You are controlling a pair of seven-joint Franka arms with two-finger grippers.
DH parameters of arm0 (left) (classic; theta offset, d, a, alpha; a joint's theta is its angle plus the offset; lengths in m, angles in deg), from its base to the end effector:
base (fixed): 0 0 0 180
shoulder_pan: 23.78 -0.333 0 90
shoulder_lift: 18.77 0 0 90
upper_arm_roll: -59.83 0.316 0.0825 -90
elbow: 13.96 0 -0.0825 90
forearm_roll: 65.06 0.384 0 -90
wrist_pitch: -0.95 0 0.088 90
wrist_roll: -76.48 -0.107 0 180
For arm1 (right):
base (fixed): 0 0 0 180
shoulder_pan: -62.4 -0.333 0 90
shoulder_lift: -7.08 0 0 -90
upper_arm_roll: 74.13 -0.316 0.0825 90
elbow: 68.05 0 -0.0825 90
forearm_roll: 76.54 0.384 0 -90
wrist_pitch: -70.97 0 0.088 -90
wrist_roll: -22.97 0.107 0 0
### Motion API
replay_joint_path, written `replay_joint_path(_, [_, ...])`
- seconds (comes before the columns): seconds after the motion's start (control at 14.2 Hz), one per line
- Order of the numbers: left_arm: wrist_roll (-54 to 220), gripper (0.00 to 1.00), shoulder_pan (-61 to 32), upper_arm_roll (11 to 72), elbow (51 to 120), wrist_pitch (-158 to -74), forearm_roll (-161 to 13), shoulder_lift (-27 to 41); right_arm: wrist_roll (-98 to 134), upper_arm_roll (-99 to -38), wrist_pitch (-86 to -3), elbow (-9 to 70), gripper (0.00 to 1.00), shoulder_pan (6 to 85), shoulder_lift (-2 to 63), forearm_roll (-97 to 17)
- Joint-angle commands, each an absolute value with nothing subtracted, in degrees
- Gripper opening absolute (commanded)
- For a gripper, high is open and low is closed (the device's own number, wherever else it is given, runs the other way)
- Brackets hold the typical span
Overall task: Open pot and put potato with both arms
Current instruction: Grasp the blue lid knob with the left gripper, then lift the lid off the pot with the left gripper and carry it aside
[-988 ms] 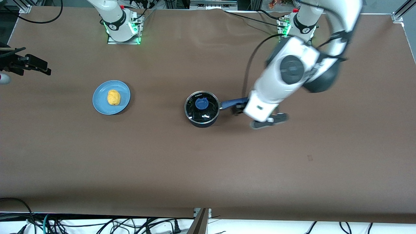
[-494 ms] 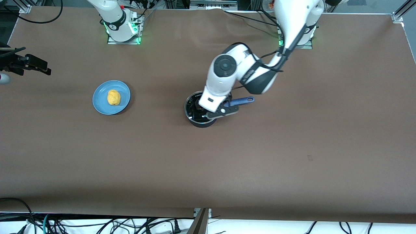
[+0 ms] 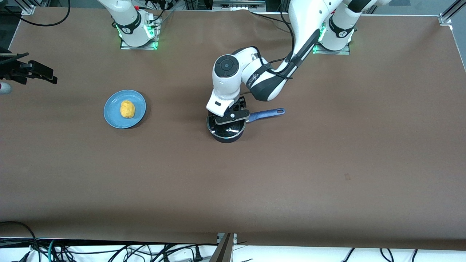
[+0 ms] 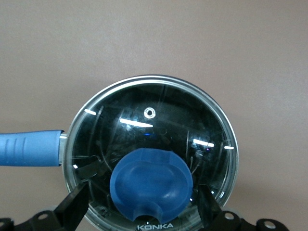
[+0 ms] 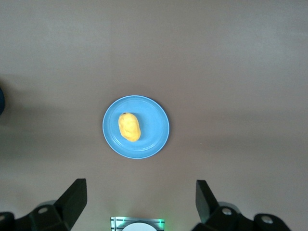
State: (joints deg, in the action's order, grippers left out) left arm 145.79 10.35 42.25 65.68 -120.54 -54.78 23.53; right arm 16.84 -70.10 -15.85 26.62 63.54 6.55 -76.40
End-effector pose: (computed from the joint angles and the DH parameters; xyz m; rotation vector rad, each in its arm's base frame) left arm 0.4954 -0.5389 0.2876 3.0599 0.4523 -0.0464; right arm 0.5400 -0.0487 0.5870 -3.1195 -0.0262 0.1981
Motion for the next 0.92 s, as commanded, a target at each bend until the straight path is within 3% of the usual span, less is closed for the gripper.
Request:
replay_joint_path(0.0, [146.88, 1.0, 11.2, 42.87, 63.47, -120.25, -53.11, 24.82, 16.64, -69.74, -14.73, 25.73, 1.0, 63.36, 6.64, -75.49])
replay_joint_path(0.28, [147.06, 0.79, 11.11, 42.78, 63.38, -120.17, -52.58, 24.82, 16.64, -69.74, -14.73, 25.64, 1.0, 63.28, 6.64, -75.49])
replay_joint_path(0.85, [146.97, 0.61, 11.11, 42.87, 63.38, -120.08, -52.41, 24.82, 16.64, -69.65, -14.73, 25.73, 1.0, 63.36, 6.64, -75.49])
